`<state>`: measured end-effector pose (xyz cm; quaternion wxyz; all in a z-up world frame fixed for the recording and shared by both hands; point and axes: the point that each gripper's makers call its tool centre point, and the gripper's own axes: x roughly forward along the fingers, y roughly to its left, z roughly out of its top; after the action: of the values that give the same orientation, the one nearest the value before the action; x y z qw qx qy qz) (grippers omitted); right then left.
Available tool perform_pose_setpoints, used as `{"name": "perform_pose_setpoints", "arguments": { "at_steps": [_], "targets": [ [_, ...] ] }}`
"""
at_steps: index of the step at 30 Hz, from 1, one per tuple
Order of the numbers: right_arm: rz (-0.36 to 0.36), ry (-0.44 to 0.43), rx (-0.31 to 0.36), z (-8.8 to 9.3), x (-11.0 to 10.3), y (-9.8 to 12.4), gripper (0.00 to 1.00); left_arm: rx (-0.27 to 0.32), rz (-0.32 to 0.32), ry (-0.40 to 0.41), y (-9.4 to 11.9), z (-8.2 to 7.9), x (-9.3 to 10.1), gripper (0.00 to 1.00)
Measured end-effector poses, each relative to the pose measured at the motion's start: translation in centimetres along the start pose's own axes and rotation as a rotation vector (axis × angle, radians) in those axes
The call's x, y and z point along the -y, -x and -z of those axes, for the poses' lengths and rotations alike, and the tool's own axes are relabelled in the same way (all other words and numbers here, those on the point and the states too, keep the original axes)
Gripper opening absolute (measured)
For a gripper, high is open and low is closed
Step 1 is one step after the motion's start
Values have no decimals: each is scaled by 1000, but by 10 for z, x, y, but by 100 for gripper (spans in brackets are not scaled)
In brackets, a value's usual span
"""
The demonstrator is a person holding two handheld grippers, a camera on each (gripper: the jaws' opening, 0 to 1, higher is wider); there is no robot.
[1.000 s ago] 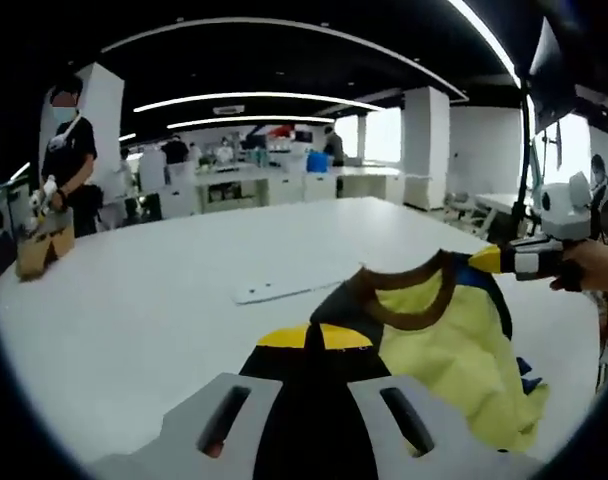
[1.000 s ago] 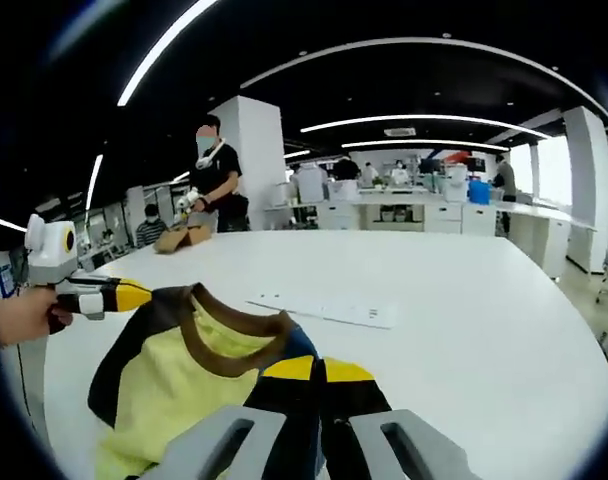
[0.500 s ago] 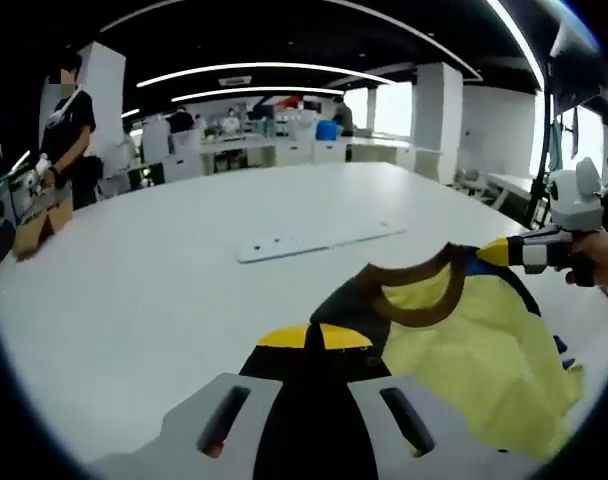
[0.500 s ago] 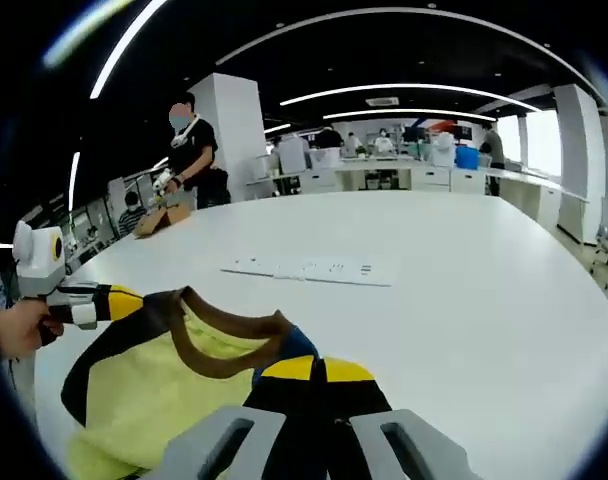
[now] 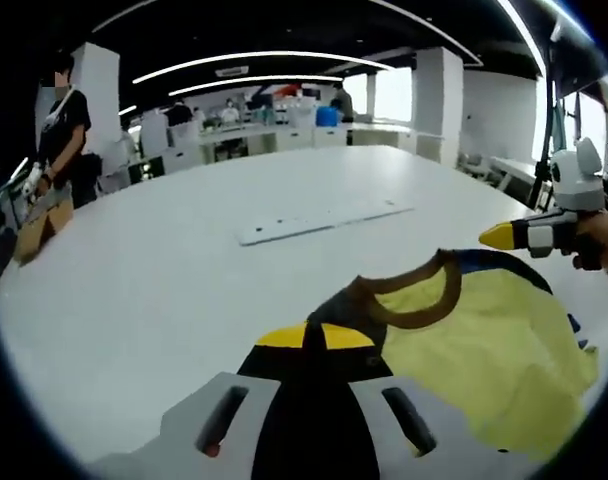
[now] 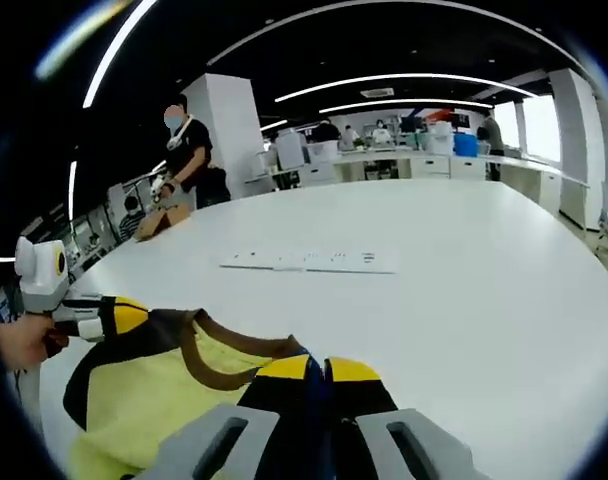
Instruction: Fold the garment on the visible template until the final outline fits inside the template.
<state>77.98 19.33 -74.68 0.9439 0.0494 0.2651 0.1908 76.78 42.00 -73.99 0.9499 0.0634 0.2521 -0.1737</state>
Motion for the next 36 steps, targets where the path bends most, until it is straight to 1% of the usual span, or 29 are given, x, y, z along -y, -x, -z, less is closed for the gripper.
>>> {"name": "perform_pose_setpoints", "arguments": {
  "at_steps": [1,2,4,7,10,12,16,18,19,21,24,27,29,32,36],
  "targets": [
    [-1,3,-1,0,0,1,8,4,-2,-3,1,-1,-1,0],
    [-7,3,-1,0,-2,2,9,12,-2,-5,3,-3,-2,2],
    [-37,2,-2,-1,-9,5,12,39,0,-6,8,-8,-3,11],
    [-64,32,5,-4,-17,8,19,73,2,-7,17,-13,-4,21],
    [-90,37,10,-7,-24,15,30,96,4,-16,27,-17,-4,31],
    [-109,37,18,-8,-29,22,37,105,6,-25,35,-19,-4,34],
    [-132,42,8,-4,-34,33,47,116,18,-31,47,-18,-3,44],
    [-145,44,0,-1,-37,40,52,117,36,-23,53,-14,1,52],
    [-144,46,-4,0,-37,43,54,117,53,-18,57,-11,5,54],
    [-148,58,-6,3,-38,51,59,118,60,-21,65,-7,8,58],
    [-166,69,-21,8,-40,64,64,117,68,-34,75,-2,10,65],
    [-180,77,-27,12,-41,77,66,112,75,-30,84,5,11,69],
    [-192,80,-31,15,-43,83,67,106,77,-26,89,10,11,71],
    [-208,101,-38,19,-44,92,67,104,99,1,99,18,13,72],
    [-225,103,-46,27,-46,103,65,97,107,-5,111,27,16,73]
  ]
}}
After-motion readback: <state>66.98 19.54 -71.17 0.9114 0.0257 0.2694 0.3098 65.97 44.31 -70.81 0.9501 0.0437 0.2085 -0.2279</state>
